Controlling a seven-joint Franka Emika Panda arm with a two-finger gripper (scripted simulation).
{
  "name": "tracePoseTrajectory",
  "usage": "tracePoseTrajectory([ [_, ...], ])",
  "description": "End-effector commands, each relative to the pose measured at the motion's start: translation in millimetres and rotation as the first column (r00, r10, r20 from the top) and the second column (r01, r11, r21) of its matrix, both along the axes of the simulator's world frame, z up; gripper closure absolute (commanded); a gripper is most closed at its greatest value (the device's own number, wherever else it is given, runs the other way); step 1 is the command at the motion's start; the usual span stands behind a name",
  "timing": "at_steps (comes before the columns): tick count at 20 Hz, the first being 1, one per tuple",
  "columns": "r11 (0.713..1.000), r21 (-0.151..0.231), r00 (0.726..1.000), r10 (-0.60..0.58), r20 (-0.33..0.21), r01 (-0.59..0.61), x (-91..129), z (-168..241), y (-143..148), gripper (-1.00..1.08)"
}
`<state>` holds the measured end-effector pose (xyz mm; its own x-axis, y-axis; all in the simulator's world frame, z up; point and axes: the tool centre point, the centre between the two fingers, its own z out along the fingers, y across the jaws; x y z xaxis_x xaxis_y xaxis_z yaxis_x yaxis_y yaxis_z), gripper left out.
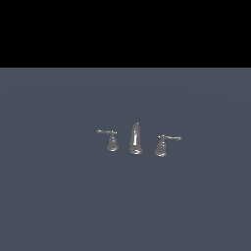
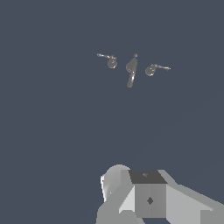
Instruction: Turn on the faucet by rotating a designated handle.
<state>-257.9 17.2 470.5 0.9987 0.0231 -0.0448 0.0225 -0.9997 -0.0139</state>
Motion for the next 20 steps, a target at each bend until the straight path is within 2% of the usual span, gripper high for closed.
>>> tracePoseTrajectory([
  [1, 1.000, 0.000, 1.000, 0.000, 0.000, 0.000, 0, 0, 0, 1.08],
  [10, 0.999, -0.001, 0.999, -0.046, 0.000, 0.046, 4, -10, 8, 1.08],
  [20, 0.979, -0.005, 0.979, -0.204, 0.002, 0.204, 19, -46, 34, 1.08],
])
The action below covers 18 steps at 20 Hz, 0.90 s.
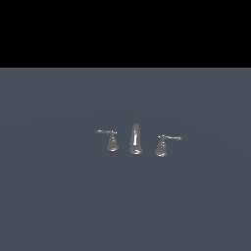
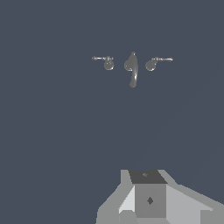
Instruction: Turn on the faucet by rotating a designated handle.
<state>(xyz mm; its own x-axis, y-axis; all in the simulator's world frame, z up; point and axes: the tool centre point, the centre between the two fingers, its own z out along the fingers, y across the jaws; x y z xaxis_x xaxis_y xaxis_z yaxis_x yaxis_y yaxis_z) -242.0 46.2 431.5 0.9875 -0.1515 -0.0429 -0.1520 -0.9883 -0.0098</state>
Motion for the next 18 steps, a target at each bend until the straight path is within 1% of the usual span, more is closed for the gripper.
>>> tracePoseTrajectory([
  [1, 0.999, -0.001, 0.999, -0.053, 0.000, 0.053, 6, -12, 8, 1.08],
  [5, 0.990, -0.003, 0.990, -0.144, 0.001, 0.144, 17, -32, 22, 1.08],
  [9, 0.972, -0.005, 0.972, -0.234, 0.002, 0.234, 29, -53, 34, 1.08],
  [13, 0.947, -0.006, 0.947, -0.322, 0.004, 0.322, 43, -74, 46, 1.08],
  [18, 0.904, -0.007, 0.904, -0.427, 0.005, 0.427, 61, -99, 58, 1.08],
])
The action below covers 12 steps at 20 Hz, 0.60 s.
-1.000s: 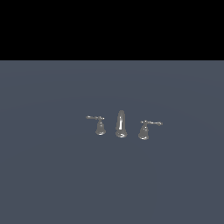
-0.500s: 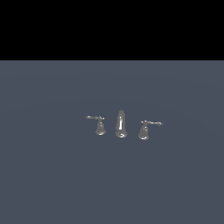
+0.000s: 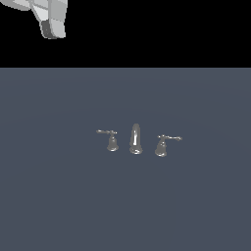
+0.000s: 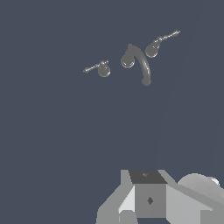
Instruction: Turn on the faucet by rotating a designated handle.
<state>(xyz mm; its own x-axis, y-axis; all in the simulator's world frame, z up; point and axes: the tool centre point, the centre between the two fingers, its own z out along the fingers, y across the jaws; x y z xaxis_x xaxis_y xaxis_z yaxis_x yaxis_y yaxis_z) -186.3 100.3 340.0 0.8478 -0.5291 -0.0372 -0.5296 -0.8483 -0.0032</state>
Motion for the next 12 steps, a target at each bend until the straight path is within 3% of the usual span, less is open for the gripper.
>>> tracePoseTrajectory([
  [1, 0.998, 0.000, 0.998, -0.058, 0.001, 0.058, 10, -13, 6, 1.08],
  [12, 0.957, -0.002, 0.957, -0.291, 0.004, 0.291, 53, -67, 23, 1.08],
])
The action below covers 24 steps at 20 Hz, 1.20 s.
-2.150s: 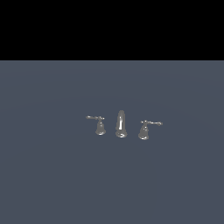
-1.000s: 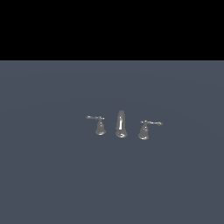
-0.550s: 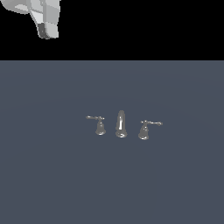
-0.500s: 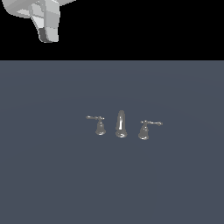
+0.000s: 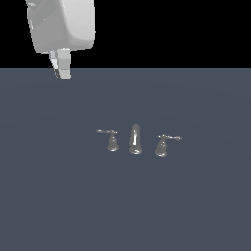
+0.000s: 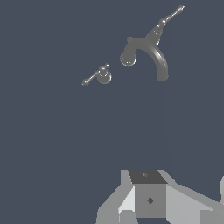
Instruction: Turn on the faucet by rotating a designated handle.
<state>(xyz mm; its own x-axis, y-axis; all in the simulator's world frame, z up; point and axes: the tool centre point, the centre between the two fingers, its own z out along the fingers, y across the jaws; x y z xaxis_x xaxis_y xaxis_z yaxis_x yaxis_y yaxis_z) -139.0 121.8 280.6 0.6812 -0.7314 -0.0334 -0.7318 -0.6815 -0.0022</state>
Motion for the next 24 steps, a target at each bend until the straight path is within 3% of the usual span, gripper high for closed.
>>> tracePoseTrajectory([
  [1, 0.999, 0.000, 0.999, -0.053, 0.001, 0.053, 10, -12, 3, 1.08],
  [13, 0.960, -0.004, 0.960, -0.279, 0.004, 0.279, 56, -63, 7, 1.08],
  [24, 0.882, -0.012, 0.882, -0.472, 0.008, 0.472, 98, -111, 0, 1.08],
])
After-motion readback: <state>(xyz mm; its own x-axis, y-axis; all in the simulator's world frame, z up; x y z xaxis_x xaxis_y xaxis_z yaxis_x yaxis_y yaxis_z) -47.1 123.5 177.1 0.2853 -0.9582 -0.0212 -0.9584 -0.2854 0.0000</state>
